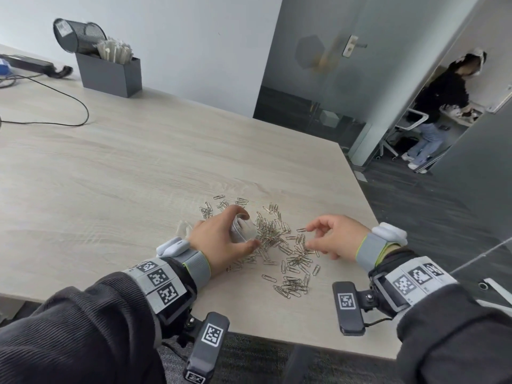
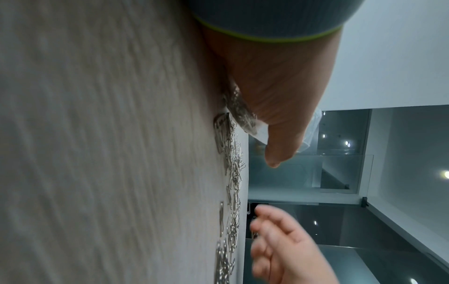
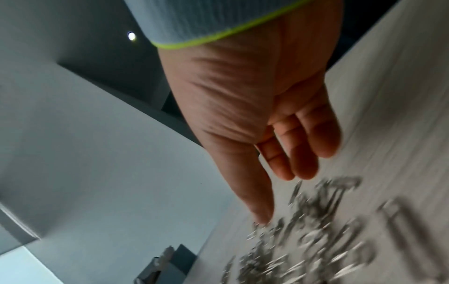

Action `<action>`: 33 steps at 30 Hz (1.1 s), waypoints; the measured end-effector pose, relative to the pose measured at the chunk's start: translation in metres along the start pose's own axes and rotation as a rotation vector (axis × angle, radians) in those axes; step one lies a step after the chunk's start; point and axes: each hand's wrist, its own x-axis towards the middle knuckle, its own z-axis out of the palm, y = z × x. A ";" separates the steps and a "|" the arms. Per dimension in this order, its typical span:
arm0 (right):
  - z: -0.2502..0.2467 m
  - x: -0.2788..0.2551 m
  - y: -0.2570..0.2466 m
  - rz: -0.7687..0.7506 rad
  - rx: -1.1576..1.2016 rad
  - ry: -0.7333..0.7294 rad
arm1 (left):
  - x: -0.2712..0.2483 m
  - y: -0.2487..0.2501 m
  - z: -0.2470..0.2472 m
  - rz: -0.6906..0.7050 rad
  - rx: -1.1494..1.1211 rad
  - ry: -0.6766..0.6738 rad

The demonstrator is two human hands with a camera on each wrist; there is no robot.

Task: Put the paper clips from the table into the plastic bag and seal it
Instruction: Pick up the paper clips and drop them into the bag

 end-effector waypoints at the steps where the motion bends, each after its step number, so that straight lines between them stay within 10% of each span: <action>1: -0.002 -0.002 0.008 0.044 -0.056 -0.042 | 0.000 0.001 -0.001 -0.004 0.005 0.001; 20: 0.021 0.020 0.003 -0.041 -0.209 0.230 | -0.007 0.011 -0.007 -0.038 0.090 0.040; 33: 0.030 0.018 -0.008 -0.074 -0.321 -0.035 | -0.009 0.018 -0.011 -0.037 0.079 0.023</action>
